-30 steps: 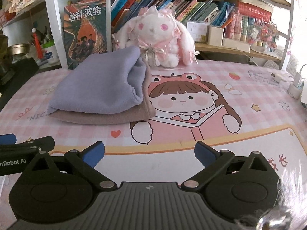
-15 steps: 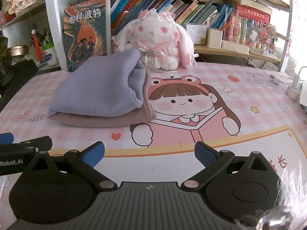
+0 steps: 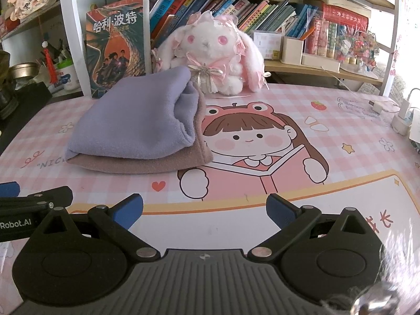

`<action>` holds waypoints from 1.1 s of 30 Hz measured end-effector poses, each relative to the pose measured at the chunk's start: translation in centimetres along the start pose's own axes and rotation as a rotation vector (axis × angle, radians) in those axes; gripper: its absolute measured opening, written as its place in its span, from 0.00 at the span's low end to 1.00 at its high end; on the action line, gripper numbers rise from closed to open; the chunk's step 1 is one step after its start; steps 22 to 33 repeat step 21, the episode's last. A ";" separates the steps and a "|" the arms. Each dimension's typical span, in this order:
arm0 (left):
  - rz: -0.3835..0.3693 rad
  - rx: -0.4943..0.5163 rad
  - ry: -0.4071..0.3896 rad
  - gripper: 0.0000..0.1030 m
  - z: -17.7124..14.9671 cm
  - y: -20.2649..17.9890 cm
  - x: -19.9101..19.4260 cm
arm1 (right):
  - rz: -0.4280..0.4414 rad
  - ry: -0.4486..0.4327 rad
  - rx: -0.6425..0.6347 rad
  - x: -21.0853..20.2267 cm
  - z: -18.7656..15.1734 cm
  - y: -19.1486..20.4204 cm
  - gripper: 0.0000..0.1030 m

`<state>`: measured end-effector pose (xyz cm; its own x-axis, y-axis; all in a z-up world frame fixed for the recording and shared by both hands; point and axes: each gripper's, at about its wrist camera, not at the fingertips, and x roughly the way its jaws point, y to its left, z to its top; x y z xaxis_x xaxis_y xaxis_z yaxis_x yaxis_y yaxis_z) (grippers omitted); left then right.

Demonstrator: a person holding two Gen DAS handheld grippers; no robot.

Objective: Fold clothes

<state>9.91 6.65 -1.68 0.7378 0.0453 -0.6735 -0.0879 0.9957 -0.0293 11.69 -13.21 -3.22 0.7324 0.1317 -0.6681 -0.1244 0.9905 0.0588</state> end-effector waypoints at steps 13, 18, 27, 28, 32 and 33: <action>-0.002 0.008 -0.001 1.00 0.1 0.0 -0.1 | 0.001 0.002 -0.002 0.0 0.0 0.1 0.98; -0.002 0.009 -0.007 1.00 0.1 0.0 -0.2 | -0.001 0.003 0.005 0.0 0.0 0.0 0.98; 0.001 0.016 -0.010 1.00 0.1 -0.1 -0.3 | -0.001 0.005 0.006 -0.1 -0.1 0.0 0.98; 0.001 0.016 -0.010 1.00 0.1 -0.1 -0.3 | -0.001 0.005 0.006 -0.1 -0.1 0.0 0.98; 0.001 0.016 -0.010 1.00 0.1 -0.1 -0.3 | -0.001 0.005 0.006 -0.1 -0.1 0.0 0.98; 0.001 0.016 -0.010 1.00 0.1 -0.1 -0.3 | -0.001 0.005 0.006 -0.1 -0.1 0.0 0.98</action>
